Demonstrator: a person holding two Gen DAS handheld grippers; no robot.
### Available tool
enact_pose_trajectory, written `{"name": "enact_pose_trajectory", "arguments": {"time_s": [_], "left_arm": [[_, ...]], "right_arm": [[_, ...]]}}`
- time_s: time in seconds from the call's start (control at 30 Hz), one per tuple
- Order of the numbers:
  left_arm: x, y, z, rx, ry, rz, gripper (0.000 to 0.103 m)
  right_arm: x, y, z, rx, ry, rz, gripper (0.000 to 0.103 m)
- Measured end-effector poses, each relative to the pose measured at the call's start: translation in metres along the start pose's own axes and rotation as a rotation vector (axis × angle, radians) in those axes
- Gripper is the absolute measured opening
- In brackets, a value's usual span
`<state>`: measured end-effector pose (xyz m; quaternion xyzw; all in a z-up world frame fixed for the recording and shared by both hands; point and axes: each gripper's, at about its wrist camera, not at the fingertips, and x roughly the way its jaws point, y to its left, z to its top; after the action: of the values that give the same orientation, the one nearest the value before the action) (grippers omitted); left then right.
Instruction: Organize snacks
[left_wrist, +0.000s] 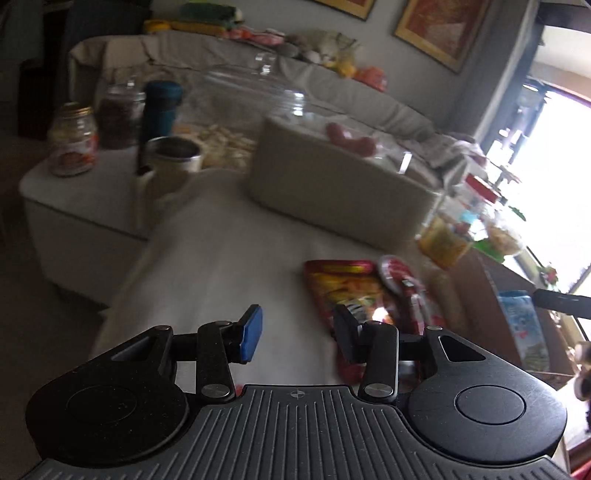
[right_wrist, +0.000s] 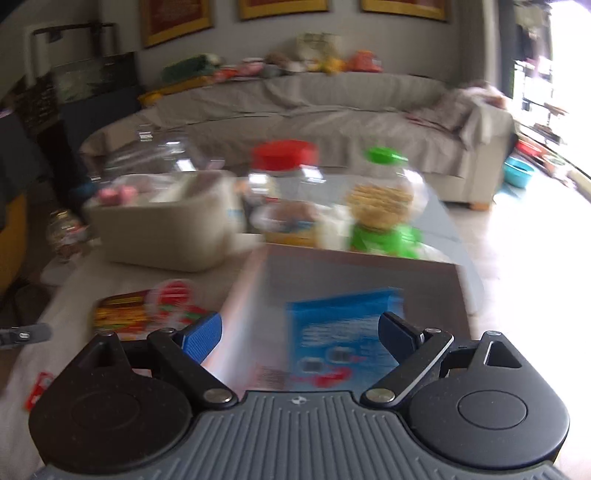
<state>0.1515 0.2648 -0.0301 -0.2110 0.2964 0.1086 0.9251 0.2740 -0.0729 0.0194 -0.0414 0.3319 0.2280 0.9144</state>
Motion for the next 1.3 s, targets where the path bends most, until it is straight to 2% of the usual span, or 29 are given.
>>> {"name": "enact_pose_trajectory", "arguments": {"time_s": [0.07,0.17,0.27,0.4,0.5,0.6,0.77,0.83,0.87,0.9,0.93,0.97,1.0,1.1,1.2,1.23,1.3], "left_arm": [[-0.003,0.011,-0.007,-0.018,0.002,0.02,0.047],[-0.003,0.02,-0.015,-0.049,0.031,0.009,0.047],[-0.006,0.018,-0.026,-0.032,0.072,-0.048,0.048],[-0.009,0.0,-0.047,0.061,0.121,-0.136,0.047],[-0.014,-0.013,-0.058,0.096,0.149,-0.192,0.047],[-0.015,-0.027,-0.064,0.142,0.153,-0.168,0.047],[-0.018,-0.039,-0.068,0.172,0.165,-0.175,0.047],[-0.018,-0.041,-0.068,0.177,0.174,-0.184,0.047],[-0.018,-0.042,-0.069,0.18,0.179,-0.188,0.047],[-0.017,-0.043,-0.068,0.183,0.184,-0.191,0.047],[-0.017,-0.044,-0.069,0.189,0.187,-0.193,0.047],[-0.018,-0.045,-0.071,0.194,0.191,-0.197,0.047],[-0.019,-0.047,-0.072,0.199,0.197,-0.203,0.047],[-0.018,-0.054,-0.074,0.203,0.213,-0.224,0.047],[-0.017,-0.061,-0.078,0.211,0.237,-0.261,0.047],[-0.018,-0.064,-0.08,0.22,0.246,-0.273,0.047],[-0.021,-0.072,-0.085,0.244,0.267,-0.294,0.047]], "right_arm": [[0.002,0.031,0.0,-0.051,0.009,0.05,0.092],[0.015,0.076,-0.005,-0.114,0.037,0.113,0.092],[0.036,0.11,-0.007,-0.131,0.076,0.159,0.092],[0.075,0.136,0.0,-0.125,0.176,0.242,0.092],[0.104,0.151,-0.002,-0.149,0.221,0.23,0.092],[0.129,0.163,-0.005,-0.198,0.243,0.164,0.092],[0.126,0.164,-0.014,-0.202,0.27,0.191,0.092],[0.113,0.163,-0.018,-0.22,0.26,0.195,0.082],[0.107,0.161,-0.019,-0.237,0.257,0.196,0.071],[0.098,0.159,-0.02,-0.252,0.248,0.201,0.066],[0.09,0.156,-0.02,-0.25,0.24,0.215,0.045],[0.083,0.151,-0.018,-0.242,0.249,0.245,0.015],[0.076,0.147,-0.017,-0.23,0.268,0.272,0.008],[0.056,0.138,-0.02,-0.224,0.269,0.278,0.008],[0.036,0.126,-0.034,-0.192,0.282,0.321,0.008],[0.033,0.123,-0.039,-0.178,0.279,0.325,0.011],[0.023,0.116,-0.049,-0.167,0.273,0.32,0.028]]}}
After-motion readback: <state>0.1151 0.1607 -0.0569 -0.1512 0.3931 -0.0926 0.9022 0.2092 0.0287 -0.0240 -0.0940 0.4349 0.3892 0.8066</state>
